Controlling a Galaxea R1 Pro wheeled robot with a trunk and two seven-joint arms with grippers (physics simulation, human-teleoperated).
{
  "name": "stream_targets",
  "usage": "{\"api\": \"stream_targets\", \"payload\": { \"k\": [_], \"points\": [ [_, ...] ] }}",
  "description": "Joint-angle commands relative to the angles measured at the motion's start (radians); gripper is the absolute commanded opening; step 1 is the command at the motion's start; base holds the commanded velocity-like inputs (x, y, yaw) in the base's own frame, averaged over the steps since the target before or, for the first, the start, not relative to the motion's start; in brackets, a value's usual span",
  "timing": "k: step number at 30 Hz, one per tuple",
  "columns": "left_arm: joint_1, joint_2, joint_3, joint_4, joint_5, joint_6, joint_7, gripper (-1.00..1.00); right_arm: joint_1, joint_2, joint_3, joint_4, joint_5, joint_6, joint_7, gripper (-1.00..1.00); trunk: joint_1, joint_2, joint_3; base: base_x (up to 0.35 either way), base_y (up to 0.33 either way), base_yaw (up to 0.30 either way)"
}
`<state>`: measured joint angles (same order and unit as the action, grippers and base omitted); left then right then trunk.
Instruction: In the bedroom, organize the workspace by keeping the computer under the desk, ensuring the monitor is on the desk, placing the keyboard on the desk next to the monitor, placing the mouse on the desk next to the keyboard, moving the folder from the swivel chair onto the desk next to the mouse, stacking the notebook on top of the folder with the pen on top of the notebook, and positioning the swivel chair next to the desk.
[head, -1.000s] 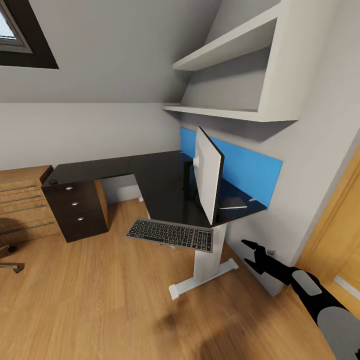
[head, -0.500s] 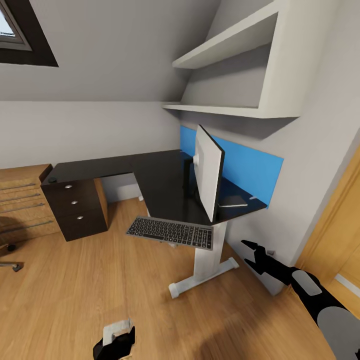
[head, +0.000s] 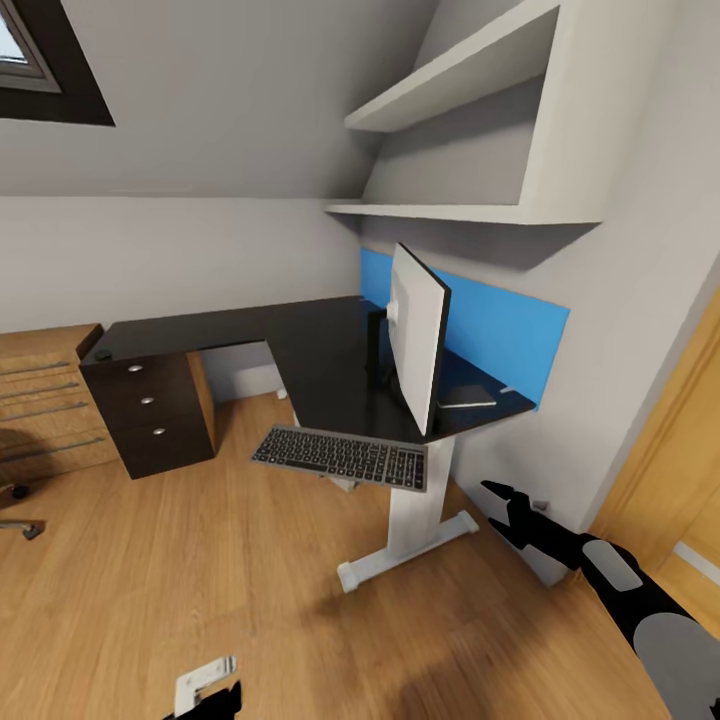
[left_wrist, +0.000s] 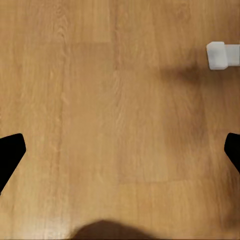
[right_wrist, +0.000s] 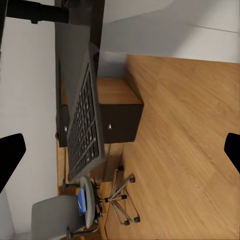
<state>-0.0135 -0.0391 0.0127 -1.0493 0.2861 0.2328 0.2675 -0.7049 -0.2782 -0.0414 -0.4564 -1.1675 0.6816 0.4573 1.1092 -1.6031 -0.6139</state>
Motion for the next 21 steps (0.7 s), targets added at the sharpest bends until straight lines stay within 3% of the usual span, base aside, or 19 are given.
{"api": "stream_targets", "payload": {
  "k": [1,5,21],
  "points": [
    [0.0,0.0,0.002,0.004,0.008,-0.013,0.004,1.0,-0.001,0.0,-0.004,0.0,-0.001,0.007,0.001,1.0,0.004,-0.008,-0.004,0.0,0.0,0.0],
    [0.0,0.001,0.003,0.028,0.006,-0.077,0.005,1.0,-0.001,0.001,-0.005,-0.002,-0.001,0.007,0.004,1.0,0.019,-0.036,-0.017,0.0,0.0,0.0],
    [0.0,-0.005,-0.003,0.084,-0.013,-0.093,0.019,1.0,-0.001,0.02,-0.006,-0.002,-0.006,-0.023,0.011,1.0,0.081,-0.148,-0.067,0.0,0.0,0.0]
  ]
}}
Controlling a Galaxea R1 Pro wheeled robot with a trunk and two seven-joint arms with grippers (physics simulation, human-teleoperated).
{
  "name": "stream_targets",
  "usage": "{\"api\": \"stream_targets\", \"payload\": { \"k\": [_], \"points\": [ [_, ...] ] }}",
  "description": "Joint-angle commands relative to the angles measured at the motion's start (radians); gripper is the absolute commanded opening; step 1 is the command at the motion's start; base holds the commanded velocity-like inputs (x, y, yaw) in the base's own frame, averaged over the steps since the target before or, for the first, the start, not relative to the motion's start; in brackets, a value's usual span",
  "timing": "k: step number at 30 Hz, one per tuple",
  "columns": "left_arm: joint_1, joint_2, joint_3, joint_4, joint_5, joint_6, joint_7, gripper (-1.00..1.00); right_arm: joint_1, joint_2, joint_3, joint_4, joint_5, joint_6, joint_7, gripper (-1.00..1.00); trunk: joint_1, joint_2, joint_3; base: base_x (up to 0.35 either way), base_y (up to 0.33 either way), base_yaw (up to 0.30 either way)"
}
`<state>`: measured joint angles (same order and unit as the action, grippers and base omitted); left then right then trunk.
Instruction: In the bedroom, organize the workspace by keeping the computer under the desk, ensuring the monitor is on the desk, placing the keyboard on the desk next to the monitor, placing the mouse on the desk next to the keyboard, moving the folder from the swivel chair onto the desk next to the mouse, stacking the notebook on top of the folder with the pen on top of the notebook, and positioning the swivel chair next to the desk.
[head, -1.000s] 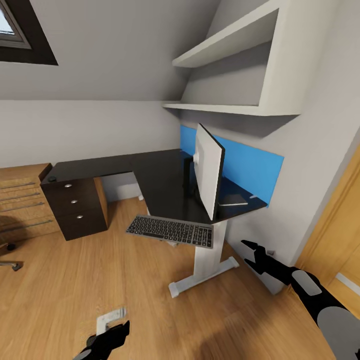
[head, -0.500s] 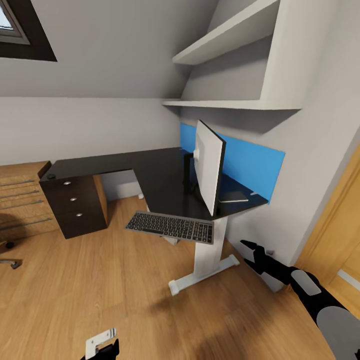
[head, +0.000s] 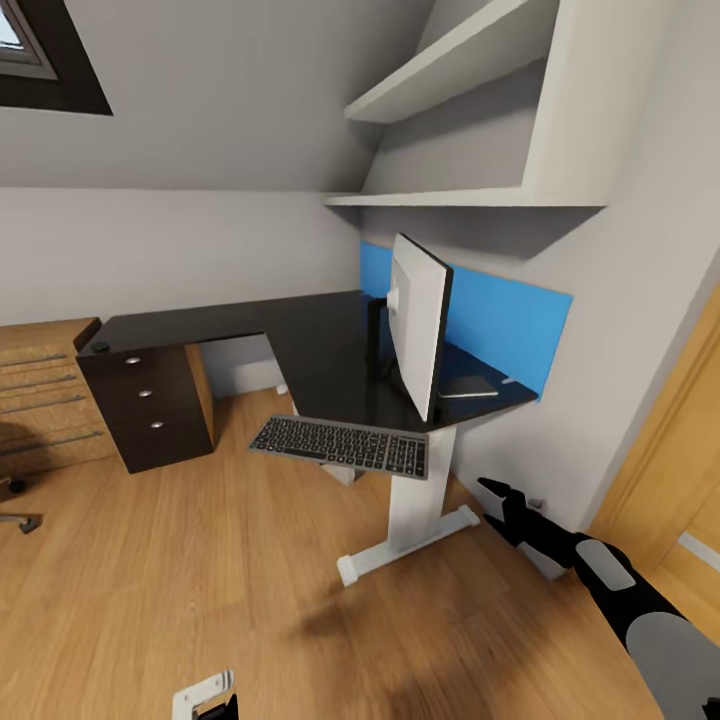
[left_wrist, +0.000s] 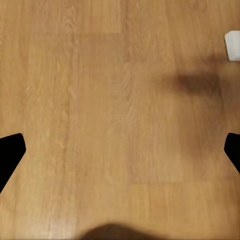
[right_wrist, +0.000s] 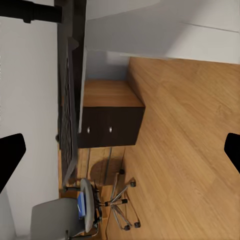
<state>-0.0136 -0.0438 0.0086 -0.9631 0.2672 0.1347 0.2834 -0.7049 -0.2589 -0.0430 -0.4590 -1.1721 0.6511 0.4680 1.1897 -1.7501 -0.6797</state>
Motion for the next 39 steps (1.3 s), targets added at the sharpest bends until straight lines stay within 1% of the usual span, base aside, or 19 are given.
{"api": "stream_targets", "payload": {
  "k": [1,6,7,8,13,17,22,31,37,38,39],
  "points": [
    [0.0,-0.001,0.001,-0.001,0.005,0.004,0.003,1.0,-0.001,0.001,-0.005,0.0,-0.002,0.007,0.003,1.0,0.004,-0.008,-0.004,0.0,0.0,0.0],
    [0.0,-0.002,-0.001,0.0,0.002,-0.008,0.004,1.0,-0.001,0.001,-0.004,0.0,-0.004,0.008,0.009,1.0,0.023,-0.043,-0.02,0.0,0.0,0.0],
    [0.0,-0.003,-0.004,0.0,0.001,-0.016,0.004,1.0,-0.001,0.001,-0.004,-0.001,-0.004,0.009,0.01,1.0,0.023,-0.043,-0.02,0.0,0.0,0.0],
    [0.0,-0.003,-0.012,0.001,0.0,-0.038,0.002,1.0,-0.001,0.001,-0.004,-0.001,-0.004,0.01,0.02,1.0,0.023,-0.043,-0.02,0.0,0.0,0.0],
    [0.0,-0.002,-0.022,0.013,-0.001,-0.047,-0.001,1.0,-0.001,0.002,-0.005,-0.001,-0.004,0.01,0.035,1.0,0.023,-0.043,-0.02,0.0,0.0,0.0],
    [0.0,-0.001,-0.03,0.031,-0.012,-0.048,0.0,1.0,-0.001,0.003,-0.004,-0.001,-0.004,0.01,0.037,1.0,0.023,-0.043,-0.02,0.049,0.0,0.0],
    [0.0,-0.001,-0.034,0.04,-0.034,-0.049,-0.001,1.0,-0.001,0.003,-0.004,0.0,-0.004,0.01,0.038,1.0,0.023,-0.043,-0.02,0.173,0.0,0.0],
    [0.0,-0.001,-0.035,0.042,-0.04,-0.049,0.0,1.0,-0.001,0.004,-0.003,0.001,-0.003,0.01,0.038,1.0,0.023,-0.043,-0.02,0.058,0.0,0.0],
    [0.0,-0.001,-0.035,0.043,-0.04,-0.049,-0.001,1.0,-0.001,0.005,-0.002,0.002,-0.003,0.01,0.037,1.0,0.023,-0.043,-0.02,0.228,0.0,0.0],
    [0.0,-0.001,-0.035,0.043,-0.04,-0.049,-0.001,1.0,-0.001,0.006,-0.002,0.003,-0.002,0.009,0.037,1.0,0.023,-0.043,-0.02,0.147,0.0,0.0],
    [0.0,-0.001,-0.035,0.043,-0.04,-0.049,0.0,1.0,-0.001,0.024,-0.002,0.002,0.0,0.009,0.037,1.0,0.023,-0.043,-0.02,0.06,0.0,0.0]
  ]
}}
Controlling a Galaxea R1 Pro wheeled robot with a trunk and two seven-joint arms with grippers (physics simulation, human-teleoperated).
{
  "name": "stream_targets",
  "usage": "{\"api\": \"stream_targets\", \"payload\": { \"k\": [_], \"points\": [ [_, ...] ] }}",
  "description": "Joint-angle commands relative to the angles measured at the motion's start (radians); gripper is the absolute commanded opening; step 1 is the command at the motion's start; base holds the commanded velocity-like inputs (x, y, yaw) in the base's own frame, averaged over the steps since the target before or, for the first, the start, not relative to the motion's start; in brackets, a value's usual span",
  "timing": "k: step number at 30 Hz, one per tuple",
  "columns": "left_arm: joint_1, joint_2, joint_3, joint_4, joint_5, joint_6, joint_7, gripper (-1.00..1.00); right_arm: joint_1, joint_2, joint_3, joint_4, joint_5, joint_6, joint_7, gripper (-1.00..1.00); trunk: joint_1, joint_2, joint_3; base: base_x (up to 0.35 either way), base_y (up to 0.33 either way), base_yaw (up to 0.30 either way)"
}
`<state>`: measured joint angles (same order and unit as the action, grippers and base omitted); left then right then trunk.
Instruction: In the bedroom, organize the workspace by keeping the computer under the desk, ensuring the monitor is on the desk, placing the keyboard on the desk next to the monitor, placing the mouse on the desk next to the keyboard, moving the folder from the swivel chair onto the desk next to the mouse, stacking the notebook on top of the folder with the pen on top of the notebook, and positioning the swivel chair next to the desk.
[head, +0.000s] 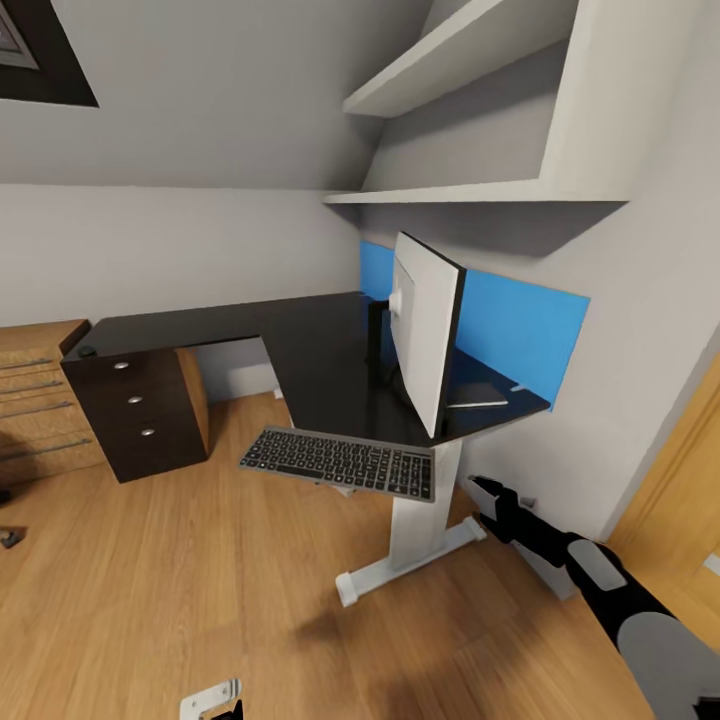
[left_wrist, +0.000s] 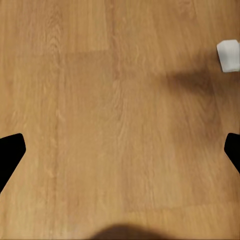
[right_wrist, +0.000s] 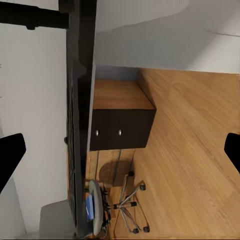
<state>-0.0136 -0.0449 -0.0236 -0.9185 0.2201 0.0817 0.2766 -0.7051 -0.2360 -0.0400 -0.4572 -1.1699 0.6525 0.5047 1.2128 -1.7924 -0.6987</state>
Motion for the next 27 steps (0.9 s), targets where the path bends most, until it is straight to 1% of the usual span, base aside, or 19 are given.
{"api": "stream_targets", "payload": {
  "k": [1,3,4,11,13,19,21,27],
  "points": [
    [0.0,0.0,-0.002,-0.002,0.007,0.004,0.007,1.0,-0.001,0.006,-0.005,0.0,-0.001,0.007,0.0,1.0,0.0,0.0,-0.001,0.048,0.0,0.0],
    [0.0,0.0,-0.002,-0.002,0.007,0.004,0.007,1.0,-0.001,0.015,-0.004,-0.001,0.0,0.007,0.0,1.0,0.0,0.0,-0.001,0.035,0.0,0.0],
    [0.0,0.0,-0.002,-0.002,0.007,0.004,0.007,1.0,-0.001,0.024,-0.001,0.0,0.001,0.006,-0.001,1.0,0.0,0.0,-0.001,0.013,0.0,0.0],
    [0.0,0.0,-0.002,-0.002,0.007,0.004,0.007,1.0,-0.001,0.029,0.007,0.001,0.002,0.006,-0.002,1.0,0.0,0.0,-0.001,0.006,0.0,0.0],
    [0.0,0.0,-0.002,-0.002,0.007,0.004,0.007,1.0,-0.001,0.033,0.015,0.002,0.002,0.006,-0.003,1.0,0.0,0.0,-0.001,0.0,0.0,0.0],
    [0.0,0.0,-0.002,-0.002,0.007,0.004,0.006,1.0,0.0,0.044,0.017,0.003,0.004,0.005,-0.003,1.0,0.0,0.0,-0.001,0.0,0.0,0.0],
    [0.0,0.0,-0.002,-0.002,0.007,0.004,0.006,1.0,0.0,0.047,0.017,0.003,0.009,0.005,-0.004,1.0,0.0,0.0,-0.001,0.0,0.0,0.0],
    [0.0,0.0,-0.002,-0.001,0.007,0.004,0.006,1.0,0.0,0.057,0.018,0.003,0.043,0.004,-0.004,1.0,0.0,0.0,-0.001,0.0,0.067,0.0]
  ]
}}
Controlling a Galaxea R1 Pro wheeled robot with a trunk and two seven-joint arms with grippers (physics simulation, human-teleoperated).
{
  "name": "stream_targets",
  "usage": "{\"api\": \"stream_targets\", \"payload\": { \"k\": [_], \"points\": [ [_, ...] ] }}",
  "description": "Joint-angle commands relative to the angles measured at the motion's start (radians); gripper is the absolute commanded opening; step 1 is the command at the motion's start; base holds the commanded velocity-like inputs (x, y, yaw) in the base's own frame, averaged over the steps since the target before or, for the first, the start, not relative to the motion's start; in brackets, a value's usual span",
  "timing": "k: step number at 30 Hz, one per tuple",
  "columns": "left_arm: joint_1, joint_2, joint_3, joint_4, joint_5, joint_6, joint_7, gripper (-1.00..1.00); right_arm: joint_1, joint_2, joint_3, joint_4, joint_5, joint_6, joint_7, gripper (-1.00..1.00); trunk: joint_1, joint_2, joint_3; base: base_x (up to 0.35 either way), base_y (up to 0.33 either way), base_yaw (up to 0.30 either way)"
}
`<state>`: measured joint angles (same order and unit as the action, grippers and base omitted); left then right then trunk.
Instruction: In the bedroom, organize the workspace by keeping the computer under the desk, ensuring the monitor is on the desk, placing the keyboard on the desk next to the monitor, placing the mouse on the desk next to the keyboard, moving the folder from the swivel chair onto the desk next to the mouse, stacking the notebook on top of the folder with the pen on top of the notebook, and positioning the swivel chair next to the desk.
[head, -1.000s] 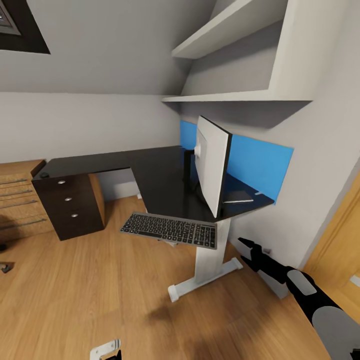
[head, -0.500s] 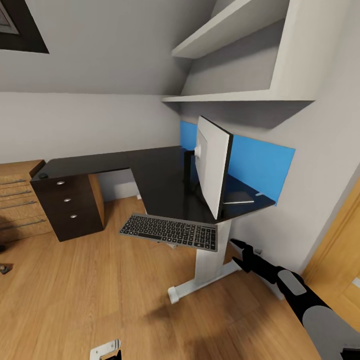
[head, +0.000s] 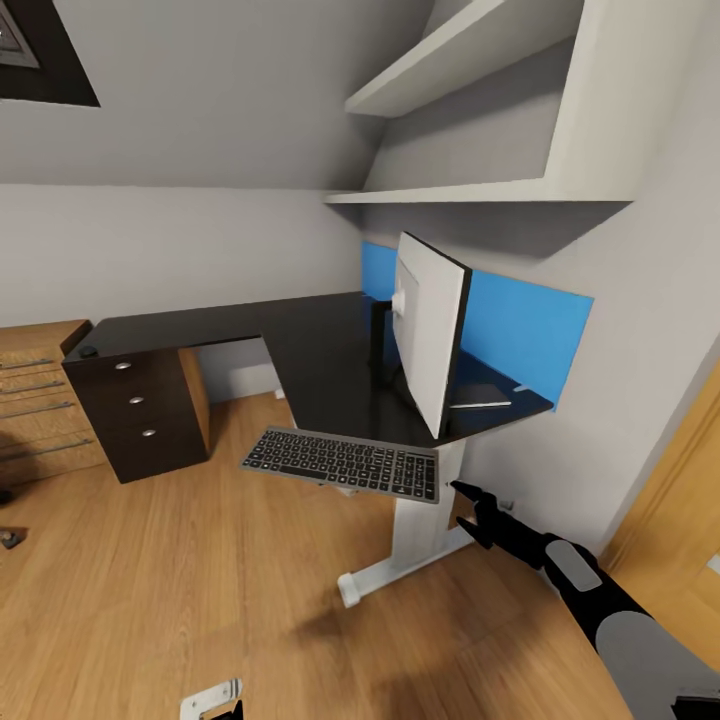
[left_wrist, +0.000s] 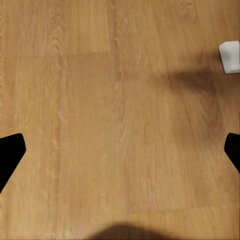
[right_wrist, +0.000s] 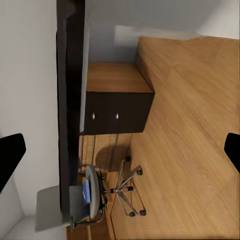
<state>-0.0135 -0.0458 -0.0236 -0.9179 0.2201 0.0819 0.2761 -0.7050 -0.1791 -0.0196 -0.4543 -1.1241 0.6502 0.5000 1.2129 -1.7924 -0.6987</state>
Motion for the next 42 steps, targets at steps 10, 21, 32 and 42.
{"api": "stream_targets", "payload": {
  "k": [10,21,32,42],
  "points": [
    [0.0,0.0,-0.002,0.0,0.007,0.007,0.005,1.0,-0.001,0.005,-0.002,0.0,0.008,0.006,0.001,1.0,0.0,0.0,-0.001,0.0,0.093,0.0],
    [0.0,0.0,-0.002,0.001,0.007,0.007,0.005,1.0,-0.001,0.005,-0.002,0.0,0.009,0.006,0.002,1.0,0.0,0.0,-0.001,0.0,0.005,0.0],
    [0.0,0.0,-0.003,0.001,0.007,0.007,0.004,1.0,-0.001,0.006,0.001,0.0,0.009,0.006,0.002,1.0,0.0,0.0,-0.001,0.0,0.081,0.0],
    [0.0,0.0,-0.002,0.001,0.007,0.006,0.005,1.0,-0.001,0.007,0.002,0.0,0.011,0.006,0.001,1.0,-0.023,0.042,0.018,0.0,0.006,0.0]
  ]
}}
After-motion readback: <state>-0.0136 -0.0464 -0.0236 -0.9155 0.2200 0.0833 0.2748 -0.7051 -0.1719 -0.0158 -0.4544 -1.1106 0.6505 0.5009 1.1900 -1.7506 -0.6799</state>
